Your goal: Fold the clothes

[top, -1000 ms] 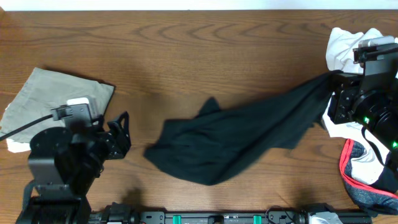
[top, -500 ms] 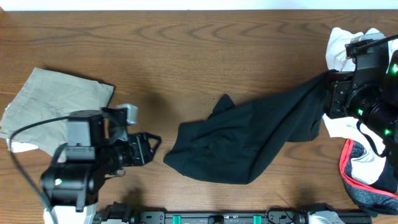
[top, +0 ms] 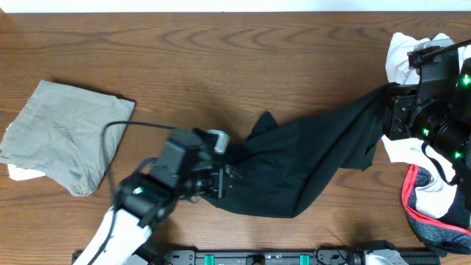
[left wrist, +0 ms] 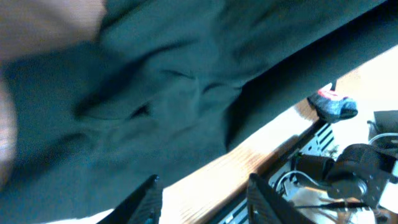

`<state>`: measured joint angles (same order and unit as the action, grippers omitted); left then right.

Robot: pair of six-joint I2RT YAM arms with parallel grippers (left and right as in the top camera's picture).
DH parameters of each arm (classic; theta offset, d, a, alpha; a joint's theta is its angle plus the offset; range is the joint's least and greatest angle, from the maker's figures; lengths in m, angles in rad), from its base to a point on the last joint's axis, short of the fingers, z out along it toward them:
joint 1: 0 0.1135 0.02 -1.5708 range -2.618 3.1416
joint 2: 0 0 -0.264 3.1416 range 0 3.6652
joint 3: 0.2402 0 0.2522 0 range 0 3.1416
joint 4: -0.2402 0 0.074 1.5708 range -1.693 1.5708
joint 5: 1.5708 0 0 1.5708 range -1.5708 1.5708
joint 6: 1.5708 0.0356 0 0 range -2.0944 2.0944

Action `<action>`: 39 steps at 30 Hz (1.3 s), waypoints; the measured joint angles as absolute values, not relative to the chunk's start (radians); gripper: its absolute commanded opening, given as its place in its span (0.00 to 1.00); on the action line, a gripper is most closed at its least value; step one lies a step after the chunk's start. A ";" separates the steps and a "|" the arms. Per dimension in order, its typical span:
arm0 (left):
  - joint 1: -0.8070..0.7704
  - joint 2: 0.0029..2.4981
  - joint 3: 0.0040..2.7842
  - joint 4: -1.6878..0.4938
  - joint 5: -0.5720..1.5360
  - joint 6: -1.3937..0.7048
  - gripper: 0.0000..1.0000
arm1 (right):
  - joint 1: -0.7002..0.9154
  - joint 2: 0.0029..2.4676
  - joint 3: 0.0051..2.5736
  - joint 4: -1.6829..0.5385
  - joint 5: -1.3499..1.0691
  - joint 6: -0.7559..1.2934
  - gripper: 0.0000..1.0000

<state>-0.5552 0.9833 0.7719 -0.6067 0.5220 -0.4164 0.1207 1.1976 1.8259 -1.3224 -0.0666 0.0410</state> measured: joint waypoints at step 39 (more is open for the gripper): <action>-0.762 1.543 0.764 -0.258 0.366 -0.745 0.50 | 0.121 1.198 1.826 -1.323 -0.066 0.041 0.01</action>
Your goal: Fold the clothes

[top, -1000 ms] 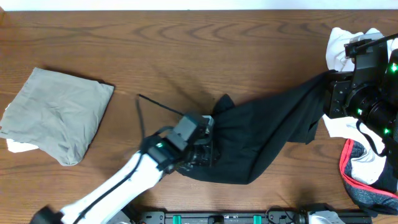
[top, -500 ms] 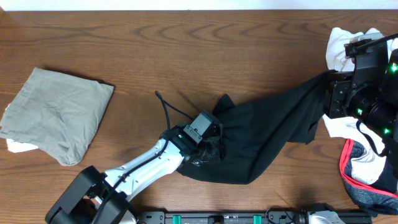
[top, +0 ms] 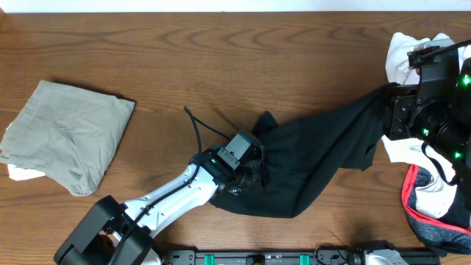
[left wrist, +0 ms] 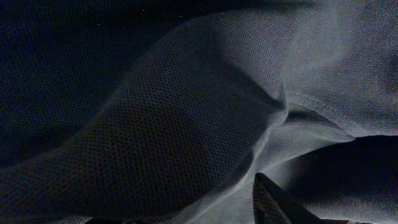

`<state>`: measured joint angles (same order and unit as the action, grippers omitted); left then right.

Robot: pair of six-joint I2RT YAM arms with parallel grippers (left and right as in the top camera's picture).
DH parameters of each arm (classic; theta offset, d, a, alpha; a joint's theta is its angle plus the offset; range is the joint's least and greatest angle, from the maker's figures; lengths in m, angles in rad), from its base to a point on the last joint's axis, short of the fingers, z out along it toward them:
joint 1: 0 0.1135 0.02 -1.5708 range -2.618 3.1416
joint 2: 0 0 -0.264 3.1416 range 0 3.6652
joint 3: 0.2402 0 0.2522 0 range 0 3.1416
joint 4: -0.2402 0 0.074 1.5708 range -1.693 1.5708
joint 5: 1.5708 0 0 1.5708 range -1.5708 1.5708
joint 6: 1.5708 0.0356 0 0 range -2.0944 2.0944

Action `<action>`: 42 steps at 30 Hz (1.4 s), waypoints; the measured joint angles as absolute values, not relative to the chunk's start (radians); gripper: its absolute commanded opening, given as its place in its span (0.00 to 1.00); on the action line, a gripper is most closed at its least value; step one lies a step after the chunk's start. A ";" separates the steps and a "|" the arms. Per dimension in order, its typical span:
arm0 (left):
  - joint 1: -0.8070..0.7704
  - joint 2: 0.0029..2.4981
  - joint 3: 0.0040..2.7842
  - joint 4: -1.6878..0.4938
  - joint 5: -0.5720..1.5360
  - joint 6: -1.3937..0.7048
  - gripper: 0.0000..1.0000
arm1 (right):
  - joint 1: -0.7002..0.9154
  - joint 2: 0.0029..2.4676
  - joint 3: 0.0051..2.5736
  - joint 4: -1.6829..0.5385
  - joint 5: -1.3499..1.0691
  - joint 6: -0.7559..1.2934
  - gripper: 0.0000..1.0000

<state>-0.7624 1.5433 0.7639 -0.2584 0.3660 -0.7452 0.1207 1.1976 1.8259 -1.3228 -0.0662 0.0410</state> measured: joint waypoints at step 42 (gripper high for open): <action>-0.252 0.734 1.291 -0.643 0.174 -0.380 0.06 | 0.121 1.198 1.826 -1.314 0.059 0.096 0.01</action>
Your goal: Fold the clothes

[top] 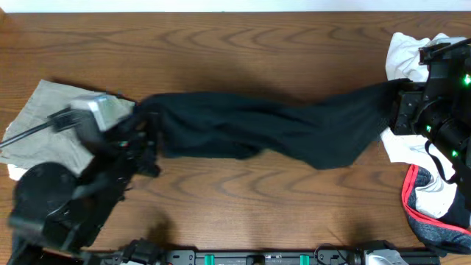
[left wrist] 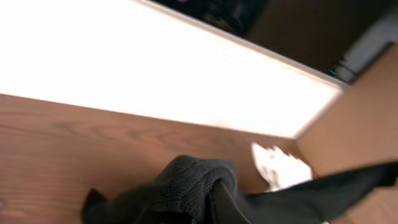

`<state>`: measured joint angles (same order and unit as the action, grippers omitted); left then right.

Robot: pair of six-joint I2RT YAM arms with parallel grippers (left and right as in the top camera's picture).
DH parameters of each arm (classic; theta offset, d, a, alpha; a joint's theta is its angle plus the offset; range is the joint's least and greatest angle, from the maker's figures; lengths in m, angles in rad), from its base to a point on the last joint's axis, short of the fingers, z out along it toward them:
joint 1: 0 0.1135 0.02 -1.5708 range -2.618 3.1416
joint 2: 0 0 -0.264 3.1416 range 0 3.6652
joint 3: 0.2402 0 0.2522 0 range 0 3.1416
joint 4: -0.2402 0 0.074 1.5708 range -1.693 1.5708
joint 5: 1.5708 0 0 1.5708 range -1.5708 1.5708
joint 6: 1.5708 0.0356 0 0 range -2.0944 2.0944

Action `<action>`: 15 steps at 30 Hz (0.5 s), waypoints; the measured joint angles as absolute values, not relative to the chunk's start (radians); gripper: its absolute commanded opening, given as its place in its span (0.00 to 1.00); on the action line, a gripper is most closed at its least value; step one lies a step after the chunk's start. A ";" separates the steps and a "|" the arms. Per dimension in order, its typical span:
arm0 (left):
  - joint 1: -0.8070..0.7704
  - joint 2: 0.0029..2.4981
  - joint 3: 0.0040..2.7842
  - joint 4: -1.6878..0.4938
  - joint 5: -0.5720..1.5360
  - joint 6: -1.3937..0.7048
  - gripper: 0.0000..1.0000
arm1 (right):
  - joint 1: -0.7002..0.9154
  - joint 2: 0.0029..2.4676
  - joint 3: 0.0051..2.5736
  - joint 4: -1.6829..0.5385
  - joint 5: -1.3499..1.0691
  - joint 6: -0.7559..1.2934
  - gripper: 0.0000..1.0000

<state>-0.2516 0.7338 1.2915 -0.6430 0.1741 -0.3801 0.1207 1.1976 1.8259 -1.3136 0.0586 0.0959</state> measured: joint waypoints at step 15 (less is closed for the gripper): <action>-0.159 0.777 1.383 -0.768 0.149 -0.309 0.06 | 0.116 1.048 1.861 -1.314 0.136 0.147 0.01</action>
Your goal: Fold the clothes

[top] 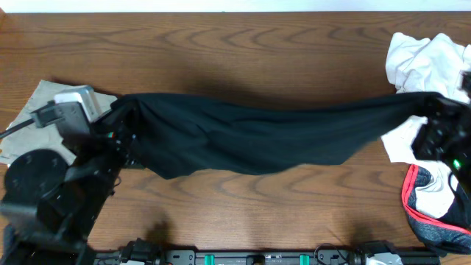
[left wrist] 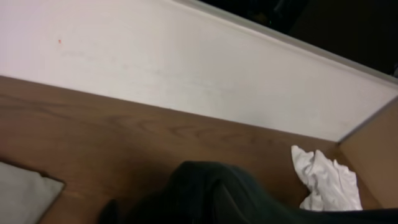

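A black garment (top: 257,140) hangs stretched in a long band across the table between both arms. My left gripper (top: 126,124) is shut on its left end, just right of the folded grey cloth. In the left wrist view the bunched black cloth (left wrist: 211,193) fills the bottom and hides the fingers. My right gripper (top: 429,116) holds the garment's right end at the table's right edge, its fingers hidden by cloth and arm.
A folded grey cloth (top: 29,110) lies at the far left, partly under my left arm. A crumpled white cloth (top: 423,55) sits at the back right. More clothes, one with red trim (top: 430,221), are piled at the front right. Bare wood table (top: 221,51) lies behind.
The right end of the black garment and my right gripper have shifted toward the front. The garment now hangs broader and more taut. My left gripper stays at the left, still gripping.
First the black garment lay bunched mid-table, its right end held by my right gripper and my left gripper open at its lower left. Then the left gripper was buried in the cloth. Later it held that end at the far left, and now the garment spans the table.
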`<state>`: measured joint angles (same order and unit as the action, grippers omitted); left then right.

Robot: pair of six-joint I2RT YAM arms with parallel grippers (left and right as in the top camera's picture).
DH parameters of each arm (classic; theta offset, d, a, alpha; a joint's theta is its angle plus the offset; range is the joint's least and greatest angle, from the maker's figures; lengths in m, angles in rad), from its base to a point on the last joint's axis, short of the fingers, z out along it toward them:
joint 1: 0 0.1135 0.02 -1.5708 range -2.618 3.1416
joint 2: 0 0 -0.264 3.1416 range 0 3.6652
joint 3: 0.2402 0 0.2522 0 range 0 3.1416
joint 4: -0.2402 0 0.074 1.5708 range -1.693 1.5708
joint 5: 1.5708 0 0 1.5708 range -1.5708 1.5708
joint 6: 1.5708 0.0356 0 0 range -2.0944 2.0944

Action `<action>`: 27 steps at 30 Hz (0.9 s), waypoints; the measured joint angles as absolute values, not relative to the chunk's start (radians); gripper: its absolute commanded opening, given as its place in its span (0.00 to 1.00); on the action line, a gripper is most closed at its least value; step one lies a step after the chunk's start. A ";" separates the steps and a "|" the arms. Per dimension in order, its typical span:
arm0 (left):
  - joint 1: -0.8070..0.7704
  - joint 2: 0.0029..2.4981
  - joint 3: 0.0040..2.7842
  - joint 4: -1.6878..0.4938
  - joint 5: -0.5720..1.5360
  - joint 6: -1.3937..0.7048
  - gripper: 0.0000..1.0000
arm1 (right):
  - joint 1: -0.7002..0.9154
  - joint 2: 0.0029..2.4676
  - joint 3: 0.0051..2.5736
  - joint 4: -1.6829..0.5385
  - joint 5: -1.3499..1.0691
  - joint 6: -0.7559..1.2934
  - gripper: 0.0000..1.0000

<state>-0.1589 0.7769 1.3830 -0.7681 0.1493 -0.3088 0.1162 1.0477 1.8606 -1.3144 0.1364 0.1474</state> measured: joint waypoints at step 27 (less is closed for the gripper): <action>-0.158 1.101 1.618 -0.864 0.086 -0.267 0.06 | 0.111 1.369 1.995 -1.302 0.247 0.168 0.01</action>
